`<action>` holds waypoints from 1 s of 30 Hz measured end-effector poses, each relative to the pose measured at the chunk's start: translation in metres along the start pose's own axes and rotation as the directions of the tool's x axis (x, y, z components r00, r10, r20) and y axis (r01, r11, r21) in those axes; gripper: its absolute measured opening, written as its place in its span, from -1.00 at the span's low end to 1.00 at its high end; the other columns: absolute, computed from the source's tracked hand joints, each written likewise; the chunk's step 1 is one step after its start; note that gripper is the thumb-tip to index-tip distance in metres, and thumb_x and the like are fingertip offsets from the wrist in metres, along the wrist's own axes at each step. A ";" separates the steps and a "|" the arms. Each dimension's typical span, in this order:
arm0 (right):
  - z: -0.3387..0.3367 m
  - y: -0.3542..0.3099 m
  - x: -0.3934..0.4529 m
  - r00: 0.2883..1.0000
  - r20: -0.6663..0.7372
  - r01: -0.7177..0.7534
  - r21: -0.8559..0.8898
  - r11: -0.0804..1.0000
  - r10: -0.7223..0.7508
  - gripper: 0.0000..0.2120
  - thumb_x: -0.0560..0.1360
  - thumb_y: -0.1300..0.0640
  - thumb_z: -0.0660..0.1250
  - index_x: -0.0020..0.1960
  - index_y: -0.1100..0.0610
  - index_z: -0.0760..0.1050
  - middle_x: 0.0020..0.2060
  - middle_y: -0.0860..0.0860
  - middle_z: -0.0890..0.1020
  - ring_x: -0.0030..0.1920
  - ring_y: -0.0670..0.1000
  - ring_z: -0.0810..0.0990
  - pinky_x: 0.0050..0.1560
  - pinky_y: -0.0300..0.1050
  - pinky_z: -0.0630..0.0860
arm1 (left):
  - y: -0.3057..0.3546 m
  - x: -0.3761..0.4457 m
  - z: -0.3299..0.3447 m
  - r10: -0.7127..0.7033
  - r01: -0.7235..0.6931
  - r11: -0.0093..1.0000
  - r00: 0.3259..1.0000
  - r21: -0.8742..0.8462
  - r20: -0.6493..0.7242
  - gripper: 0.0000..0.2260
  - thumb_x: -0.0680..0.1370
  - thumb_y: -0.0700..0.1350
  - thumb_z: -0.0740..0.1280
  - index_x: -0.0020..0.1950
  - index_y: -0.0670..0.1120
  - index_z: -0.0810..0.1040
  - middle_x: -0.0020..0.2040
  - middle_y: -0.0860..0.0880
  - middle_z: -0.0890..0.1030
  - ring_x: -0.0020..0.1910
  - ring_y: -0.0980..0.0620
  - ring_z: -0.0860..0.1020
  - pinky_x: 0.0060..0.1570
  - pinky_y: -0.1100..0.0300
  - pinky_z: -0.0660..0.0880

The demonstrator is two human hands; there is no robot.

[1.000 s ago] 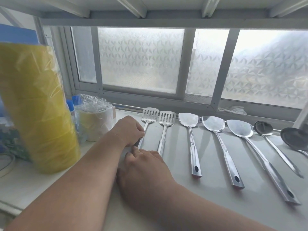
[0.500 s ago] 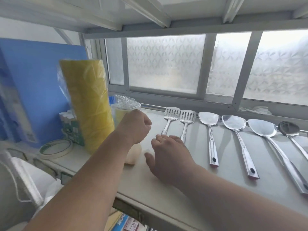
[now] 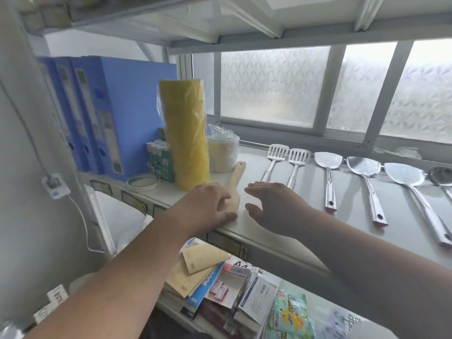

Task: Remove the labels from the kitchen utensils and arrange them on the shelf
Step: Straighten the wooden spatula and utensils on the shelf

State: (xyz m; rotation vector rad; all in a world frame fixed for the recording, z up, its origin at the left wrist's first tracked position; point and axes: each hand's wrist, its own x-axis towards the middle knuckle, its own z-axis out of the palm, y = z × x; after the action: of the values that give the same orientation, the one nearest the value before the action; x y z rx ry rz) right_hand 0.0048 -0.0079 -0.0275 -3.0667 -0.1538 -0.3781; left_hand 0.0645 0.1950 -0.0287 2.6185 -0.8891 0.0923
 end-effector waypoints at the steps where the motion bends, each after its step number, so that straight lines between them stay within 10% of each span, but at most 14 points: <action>1: -0.001 -0.004 -0.004 1.000 0.011 -0.017 0.024 1.000 0.016 -0.56 0.55 -0.16 0.14 0.25 0.06 0.54 0.23 -0.01 0.63 0.28 0.13 0.57 0.26 0.14 0.51 | -0.001 -0.005 0.000 0.000 0.000 1.000 1.000 -0.018 -0.003 -0.36 0.51 0.32 0.46 0.48 0.01 0.55 0.31 0.05 0.57 0.31 0.03 0.51 0.32 0.08 0.47; 7: 0.000 -0.016 -0.011 0.990 0.131 -0.060 0.109 0.992 0.045 -0.68 0.67 -0.05 0.14 0.32 -0.03 0.54 0.20 0.05 0.65 0.30 0.16 0.53 0.18 -0.07 0.39 | 0.016 -0.013 -0.009 0.045 -0.081 0.950 0.991 0.300 0.123 -0.70 0.67 0.26 0.26 -0.07 0.07 0.47 0.08 -0.12 0.62 0.11 -0.10 0.54 0.04 0.07 0.45; 12: -0.005 -0.016 -0.008 0.993 0.077 -0.105 0.292 0.951 0.086 -0.38 0.61 -0.03 0.31 0.61 -0.14 0.18 0.38 0.02 0.56 0.36 0.09 0.52 0.31 -0.07 0.41 | 0.008 -0.012 0.000 0.143 -0.071 0.933 0.972 0.352 -0.184 -0.65 0.77 0.08 0.10 0.16 -0.10 0.58 -0.03 -0.18 0.70 -0.04 -0.27 0.69 -0.13 -0.04 0.58; 16: -0.012 -0.013 -0.004 0.992 -0.002 -0.113 0.403 0.908 0.124 -0.27 0.61 0.03 0.34 0.65 -0.12 0.03 0.49 0.04 0.46 0.42 0.10 0.48 0.44 -0.03 0.36 | 0.008 -0.013 -0.014 0.152 -0.037 0.981 0.748 0.189 -0.646 -0.71 0.75 -0.04 0.20 -0.04 -0.17 0.56 -0.29 -0.23 0.66 -0.35 -0.30 0.67 -0.40 0.03 0.56; 23: -0.037 0.035 0.012 0.934 -0.292 -0.133 0.252 0.958 0.206 -0.30 0.60 0.00 0.36 0.63 -0.02 0.10 0.58 0.06 0.30 0.56 0.16 0.24 0.53 0.02 0.14 | 0.022 -0.003 -0.097 0.130 -0.186 0.981 0.413 0.056 -0.901 -0.70 0.75 -0.06 0.22 0.05 -0.23 0.63 -0.25 -0.21 0.66 -0.29 -0.32 0.60 -0.29 -0.06 0.56; 27: -0.035 0.043 -0.002 0.949 -0.190 -0.212 0.196 0.957 0.250 -0.80 0.62 -0.03 0.30 0.19 0.00 0.43 -0.07 0.00 0.57 0.08 0.15 0.53 0.08 0.06 0.49 | 0.036 0.030 -0.123 0.070 -0.280 0.957 0.473 -0.074 -0.878 -0.69 0.73 -0.05 0.26 0.02 -0.24 0.67 -0.18 -0.18 0.70 -0.17 -0.24 0.64 -0.15 -0.04 0.54; 30: -0.028 0.040 -0.013 0.966 -0.063 -0.238 0.173 0.956 0.252 -0.82 0.63 -0.06 0.25 -0.03 0.02 0.34 -0.25 -0.02 0.51 -0.22 0.08 0.56 -0.25 -0.02 0.49 | 0.043 0.059 -0.124 -0.146 -0.273 0.887 0.601 -0.373 -0.786 -0.69 0.66 0.10 0.37 0.05 -0.16 0.66 -0.15 -0.07 0.70 -0.15 -0.11 0.67 -0.08 -0.08 0.62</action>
State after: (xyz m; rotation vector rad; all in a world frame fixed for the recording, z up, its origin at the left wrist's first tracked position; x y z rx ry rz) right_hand -0.0103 -0.0506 -0.0054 -2.8536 0.1892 -0.4539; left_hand 0.0926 0.1748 0.1106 1.7579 -0.5554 0.8996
